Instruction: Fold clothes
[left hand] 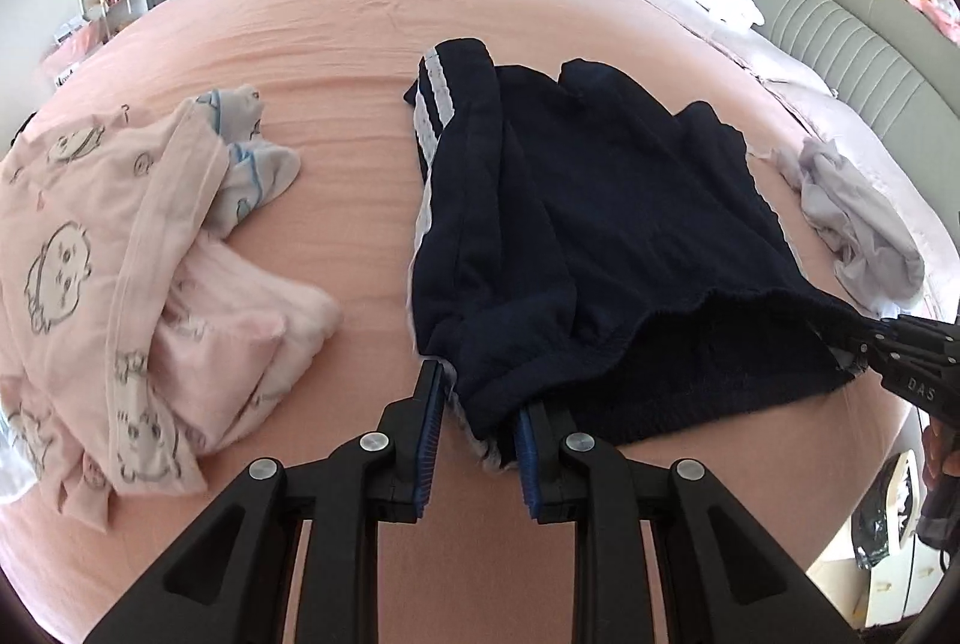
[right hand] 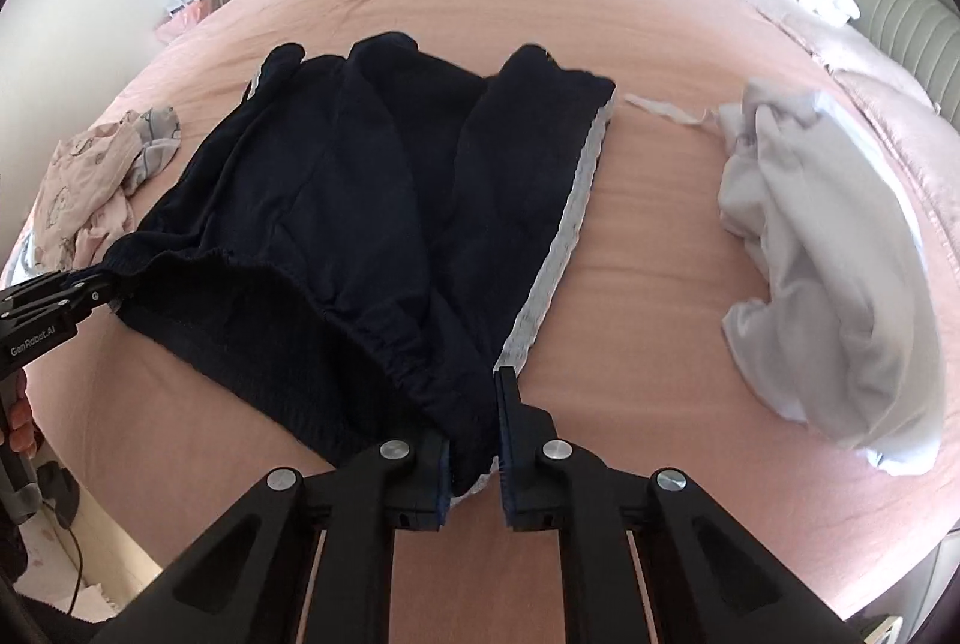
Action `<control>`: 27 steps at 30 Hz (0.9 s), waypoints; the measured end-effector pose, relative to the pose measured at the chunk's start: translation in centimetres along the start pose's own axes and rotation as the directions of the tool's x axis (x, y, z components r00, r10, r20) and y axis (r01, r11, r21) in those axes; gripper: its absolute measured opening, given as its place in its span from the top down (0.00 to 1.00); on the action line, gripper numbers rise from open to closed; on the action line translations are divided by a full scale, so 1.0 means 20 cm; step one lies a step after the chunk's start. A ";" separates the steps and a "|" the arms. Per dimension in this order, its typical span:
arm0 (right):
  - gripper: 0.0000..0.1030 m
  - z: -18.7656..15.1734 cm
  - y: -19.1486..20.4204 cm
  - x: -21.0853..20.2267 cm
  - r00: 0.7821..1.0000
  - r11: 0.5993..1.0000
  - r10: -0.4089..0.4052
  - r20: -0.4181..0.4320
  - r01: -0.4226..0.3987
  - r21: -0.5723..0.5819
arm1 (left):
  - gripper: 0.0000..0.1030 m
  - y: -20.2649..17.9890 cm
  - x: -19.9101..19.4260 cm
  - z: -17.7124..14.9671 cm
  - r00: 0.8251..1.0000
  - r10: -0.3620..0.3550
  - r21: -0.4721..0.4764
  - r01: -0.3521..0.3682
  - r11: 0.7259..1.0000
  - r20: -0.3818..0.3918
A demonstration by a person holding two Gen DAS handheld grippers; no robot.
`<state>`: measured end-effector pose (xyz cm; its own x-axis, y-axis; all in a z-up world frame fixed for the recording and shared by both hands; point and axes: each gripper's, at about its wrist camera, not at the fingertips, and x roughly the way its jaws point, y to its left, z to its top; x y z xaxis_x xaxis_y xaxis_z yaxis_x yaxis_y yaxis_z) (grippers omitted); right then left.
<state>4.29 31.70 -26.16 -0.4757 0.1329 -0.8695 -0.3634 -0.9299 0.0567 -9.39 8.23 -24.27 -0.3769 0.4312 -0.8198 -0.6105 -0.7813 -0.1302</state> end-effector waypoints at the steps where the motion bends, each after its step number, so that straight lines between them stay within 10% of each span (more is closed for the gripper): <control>1: 0.92 -0.01 0.00 -0.01 1.000 1.000 -0.007 0.004 0.007 -0.006 | 0.82 0.00 -0.01 -0.01 1.000 0.004 0.007 -0.004 1.000 0.002; 27: 0.95 -0.08 -0.05 -0.06 1.000 0.998 0.006 0.011 -0.007 0.070 | 0.93 -0.02 -0.15 -0.04 0.998 -0.025 0.072 0.021 0.997 0.054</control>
<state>6.51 31.97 -25.85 -0.4868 0.1309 -0.8636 -0.4150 -0.9047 0.0967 -7.48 6.85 -22.24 -0.3985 0.4742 -0.7850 -0.6670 -0.7373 -0.1068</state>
